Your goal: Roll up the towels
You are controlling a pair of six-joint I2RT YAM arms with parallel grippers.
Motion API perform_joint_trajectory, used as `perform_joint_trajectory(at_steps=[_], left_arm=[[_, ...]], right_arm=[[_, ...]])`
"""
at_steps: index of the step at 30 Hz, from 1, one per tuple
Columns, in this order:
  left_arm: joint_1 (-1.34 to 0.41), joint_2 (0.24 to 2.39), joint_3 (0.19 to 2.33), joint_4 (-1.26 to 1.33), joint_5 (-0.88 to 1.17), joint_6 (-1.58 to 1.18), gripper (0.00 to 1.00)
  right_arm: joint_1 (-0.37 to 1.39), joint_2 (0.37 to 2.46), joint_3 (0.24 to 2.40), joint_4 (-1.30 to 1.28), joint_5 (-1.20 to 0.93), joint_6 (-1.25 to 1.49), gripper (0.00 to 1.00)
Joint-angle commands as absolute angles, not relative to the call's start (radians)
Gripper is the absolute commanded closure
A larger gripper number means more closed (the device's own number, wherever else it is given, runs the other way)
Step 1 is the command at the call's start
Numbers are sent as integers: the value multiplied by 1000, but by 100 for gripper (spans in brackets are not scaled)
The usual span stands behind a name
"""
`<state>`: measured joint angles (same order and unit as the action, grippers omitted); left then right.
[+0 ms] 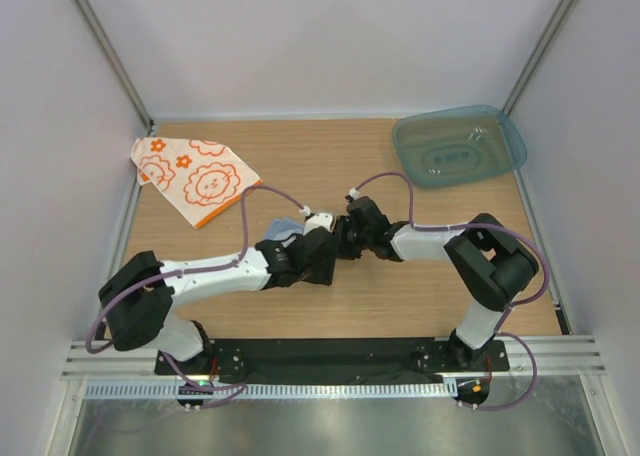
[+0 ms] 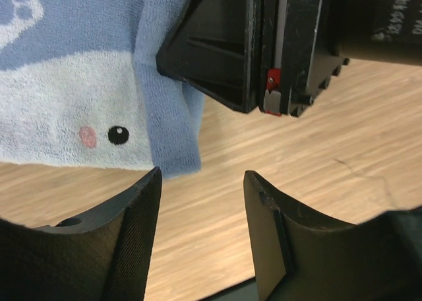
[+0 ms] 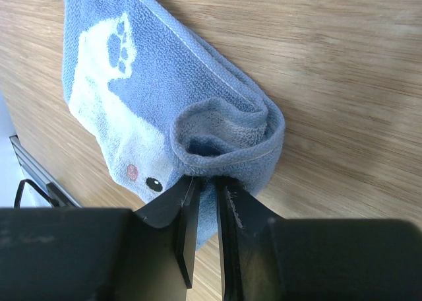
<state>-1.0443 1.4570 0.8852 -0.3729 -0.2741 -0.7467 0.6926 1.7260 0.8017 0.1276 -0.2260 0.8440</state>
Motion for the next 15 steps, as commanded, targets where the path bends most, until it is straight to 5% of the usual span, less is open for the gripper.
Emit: perform_joint_trajectory(at_steps=[1,15], left_arm=[[-1071,1493,943,-388,-376,-684,47],[-1072,1505,942,-279,-313,-641,49]], right_arm=[[695,1736,796,12,-153,808,76],[695,1753,793,9,-161,804,76]])
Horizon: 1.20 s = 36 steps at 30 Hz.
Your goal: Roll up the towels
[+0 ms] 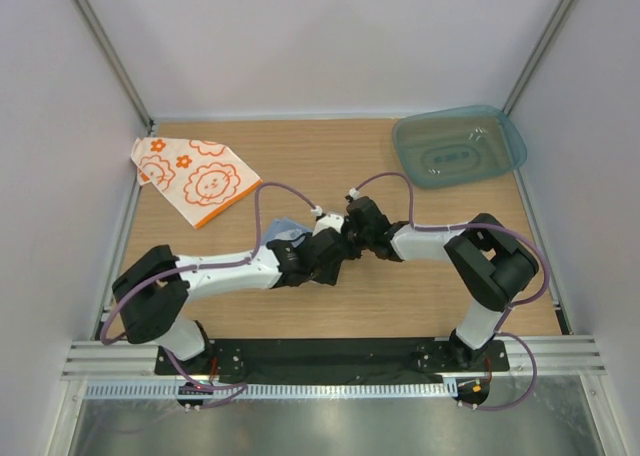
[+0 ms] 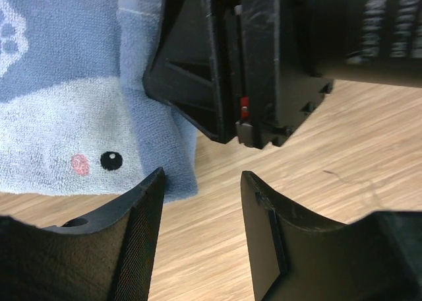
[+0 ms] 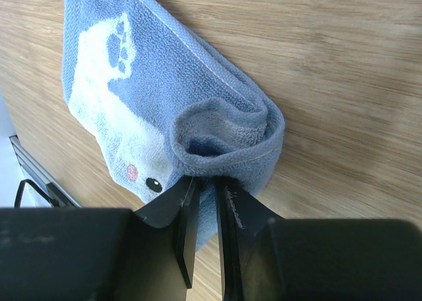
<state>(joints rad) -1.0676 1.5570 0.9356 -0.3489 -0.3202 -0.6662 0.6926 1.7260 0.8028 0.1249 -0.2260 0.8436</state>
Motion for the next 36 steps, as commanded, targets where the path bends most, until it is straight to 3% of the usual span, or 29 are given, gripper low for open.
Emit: perform_joint_trajectory(at_steps=[1,36], left_arm=[[-1072,1499,939,-273,-305,-638,49],[-1003,1644,770,-259,-383,-710,50]], right_arm=[[695,1755,795,11,-163,804,76],[693,1761,808,-44,-172,787,76]])
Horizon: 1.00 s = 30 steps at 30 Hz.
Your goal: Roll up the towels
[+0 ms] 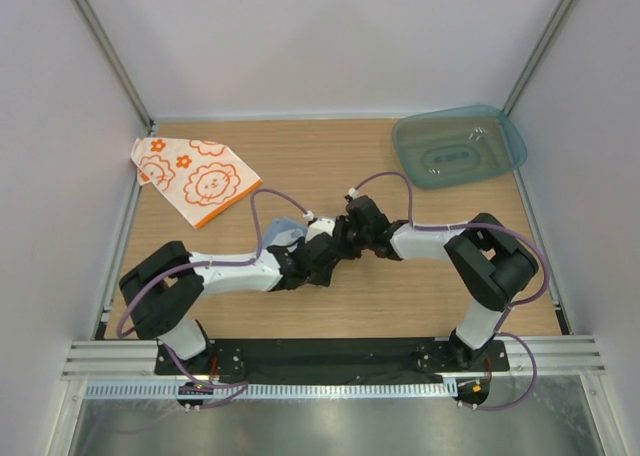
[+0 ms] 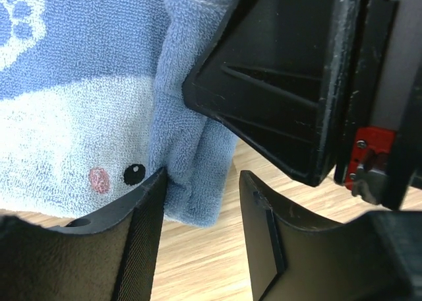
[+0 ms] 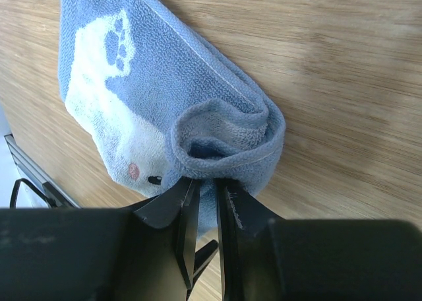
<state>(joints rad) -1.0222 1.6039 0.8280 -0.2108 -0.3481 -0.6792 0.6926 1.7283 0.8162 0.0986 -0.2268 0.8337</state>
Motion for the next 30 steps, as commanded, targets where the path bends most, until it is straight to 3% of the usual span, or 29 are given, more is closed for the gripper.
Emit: perform_joint_trajectory(at_steps=[1,5,13,24,30], left_arm=[[-1003,1647,766,-259,-382,-715,51],[-1003,1649,739,-262,-370,-732,62],[-1003,1638,727,-245,-336,-716,99],[-1003,1588,693,-226,-250,-742,100],[-1003,1589,689,-206,-196,-776,100]], right_arm=[[695,1759,810,-48,-169,787,76],[687,1747,815,-60,-170,784,75],[661,1732,815,-75,-183,775,70],[566,1720,836,-106,-213,727,57],[514,1738,908,-170,-209,675,45]])
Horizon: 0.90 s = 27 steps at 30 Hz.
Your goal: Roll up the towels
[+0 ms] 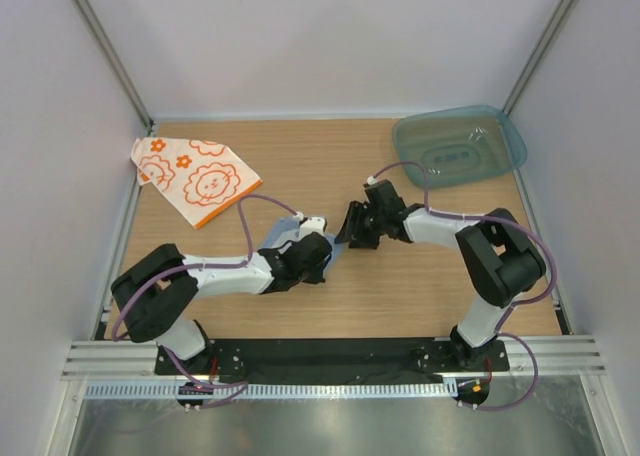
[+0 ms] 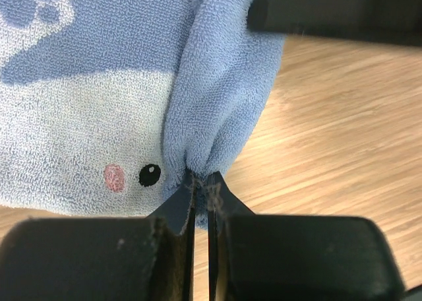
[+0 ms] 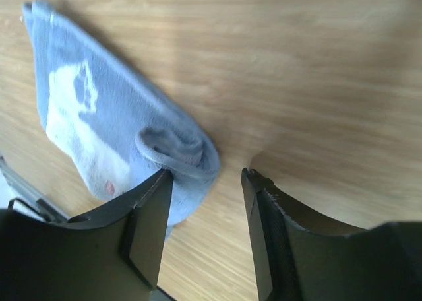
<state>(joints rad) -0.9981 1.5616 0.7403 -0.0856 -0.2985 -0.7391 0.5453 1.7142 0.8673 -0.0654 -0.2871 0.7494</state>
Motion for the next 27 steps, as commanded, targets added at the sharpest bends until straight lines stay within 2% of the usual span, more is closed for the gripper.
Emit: perform_joint_trajectory(at_steps=[1,10,23,27], left_arm=[[-1005,1591,690,-199,-186,-785,100],[-997,1597,704,-163,-123,-821,100],[-905,1615,643,78,147,-976,100],[-871,1617,615,158,205,-1008,100]], right_arm=[[505,1743,917,-178,-209,670,44],[445,1652,922,-213,-236,649,40],[469,1301,552,-6,-350,790,32],[500,1299,525,26,-338,793,31]])
